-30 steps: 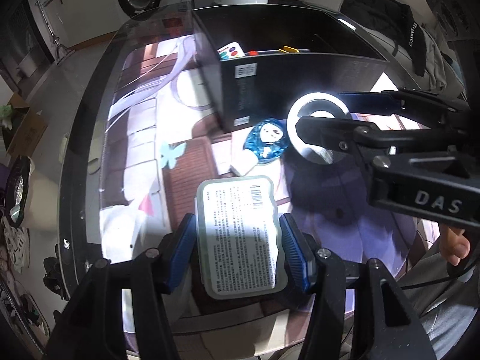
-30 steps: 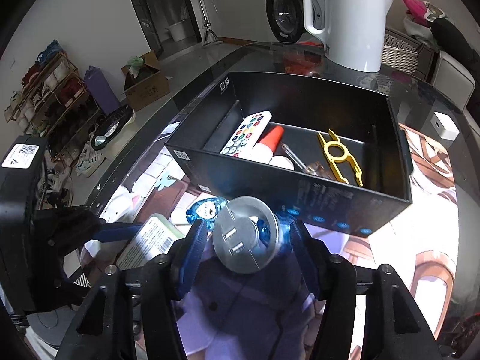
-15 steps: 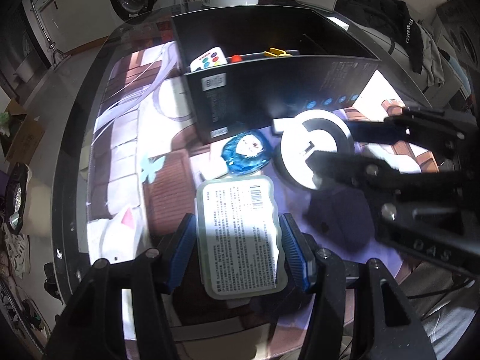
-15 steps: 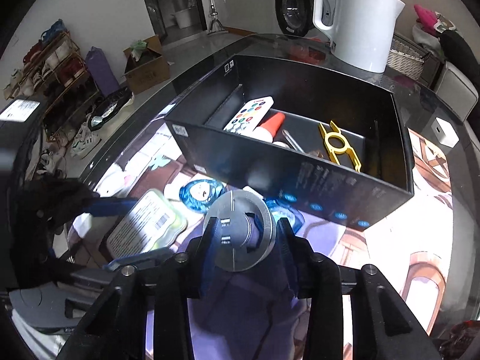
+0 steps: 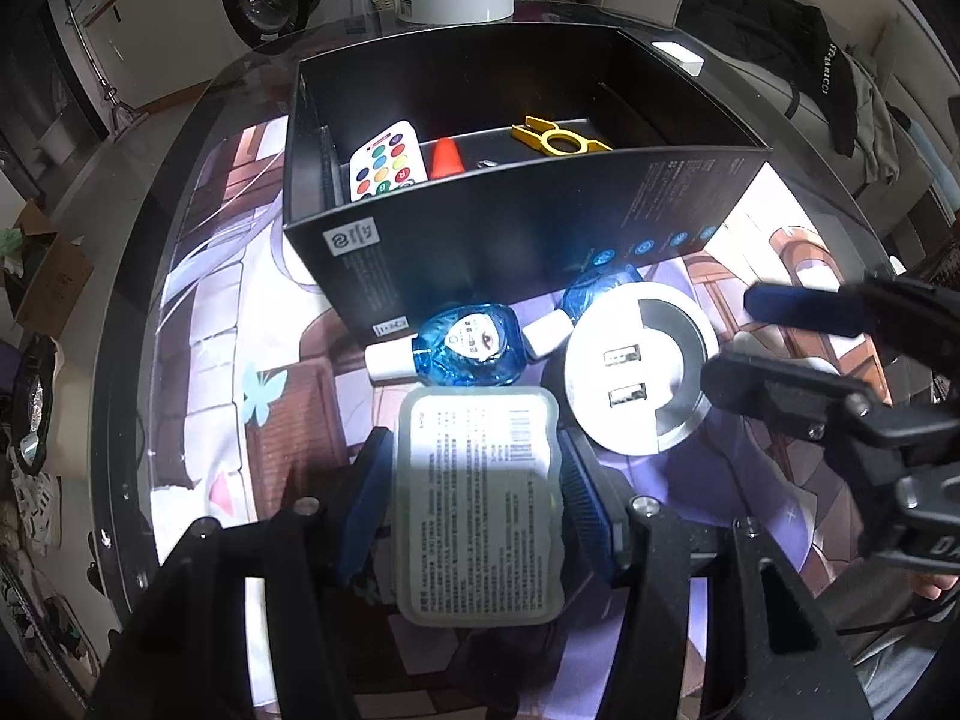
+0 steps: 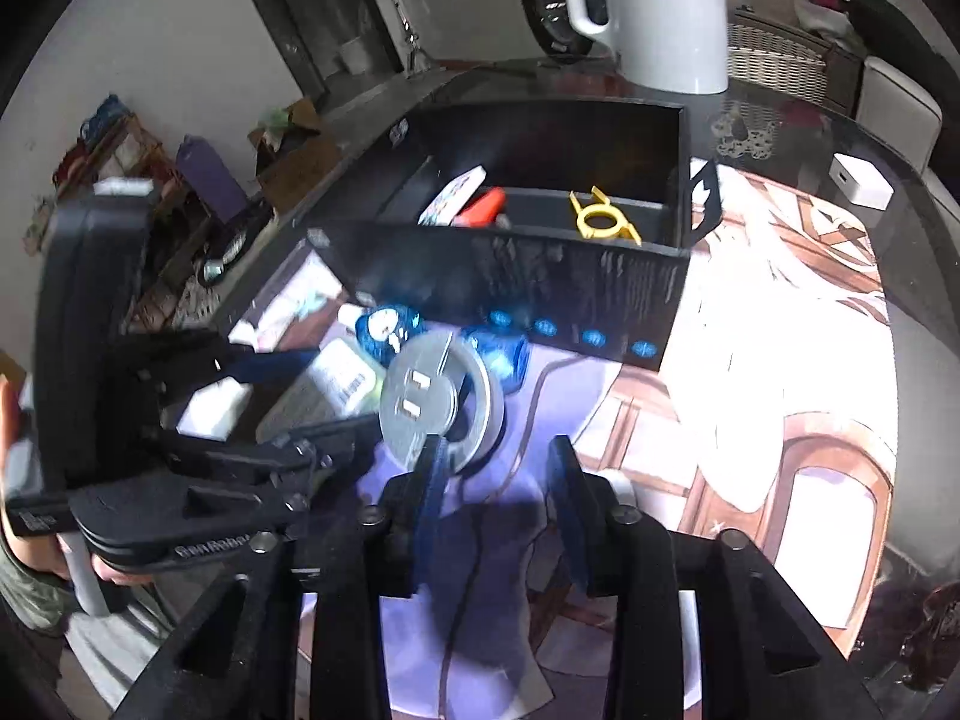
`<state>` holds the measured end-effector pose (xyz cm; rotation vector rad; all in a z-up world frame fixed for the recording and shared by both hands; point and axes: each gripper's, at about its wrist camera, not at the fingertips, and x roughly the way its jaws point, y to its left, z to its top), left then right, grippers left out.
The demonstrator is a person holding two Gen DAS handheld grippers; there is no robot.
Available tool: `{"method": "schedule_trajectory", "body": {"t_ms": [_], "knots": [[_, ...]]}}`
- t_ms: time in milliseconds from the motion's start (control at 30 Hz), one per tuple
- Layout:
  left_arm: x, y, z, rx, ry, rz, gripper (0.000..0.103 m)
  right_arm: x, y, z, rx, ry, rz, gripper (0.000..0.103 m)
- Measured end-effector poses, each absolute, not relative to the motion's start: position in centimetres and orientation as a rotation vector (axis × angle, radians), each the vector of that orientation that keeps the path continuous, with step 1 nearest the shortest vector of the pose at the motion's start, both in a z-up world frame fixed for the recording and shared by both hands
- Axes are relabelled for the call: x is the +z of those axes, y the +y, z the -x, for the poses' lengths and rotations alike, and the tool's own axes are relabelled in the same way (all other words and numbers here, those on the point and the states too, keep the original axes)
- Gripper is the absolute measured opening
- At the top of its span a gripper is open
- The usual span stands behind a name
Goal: Organize rigid objects
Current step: 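Lift the white barcode card with the left tool while the right tool lifts the grey USB charger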
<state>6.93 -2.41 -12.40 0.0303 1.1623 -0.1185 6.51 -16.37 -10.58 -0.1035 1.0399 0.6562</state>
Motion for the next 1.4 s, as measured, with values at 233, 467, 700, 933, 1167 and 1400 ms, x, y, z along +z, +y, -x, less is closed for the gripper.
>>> {"method": "schedule_trajectory", "body": {"t_ms": [233, 467, 700, 933, 1167, 1400], "knots": [[-12.4, -1.9, -6.6, -0.116, 1.157, -0.024, 0.055, -10.8, -14.8, -8.2, 0.671, 1.042, 0.047, 0.05], [-12.2, -1.9, -6.3, -0.133, 1.167, -0.024, 0.055, -10.7, -13.6, -6.5, 0.688, 1.067, 0.15, 0.015], [-12.0, -2.3, -5.4, -0.157, 1.168, -0.033, 0.055, -11.0, -15.9, -5.3, 0.645, 1.123, 0.169, 0.006], [-11.5, -2.1, -4.8, -0.166, 1.158, -0.029, 0.055, -11.6, -17.2, -5.5, 0.637, 1.167, 0.098, 0.014], [-11.7, -1.8, -4.8, -0.166, 1.166, -0.032, 0.055, -11.5, -17.2, -6.3, 0.613, 1.145, 0.084, 0.051], [-11.4, -1.8, -4.7, -0.174, 1.159, -0.03, 0.055, -11.6, -16.4, -6.9, 0.62, 1.137, 0.093, 0.052]]}}
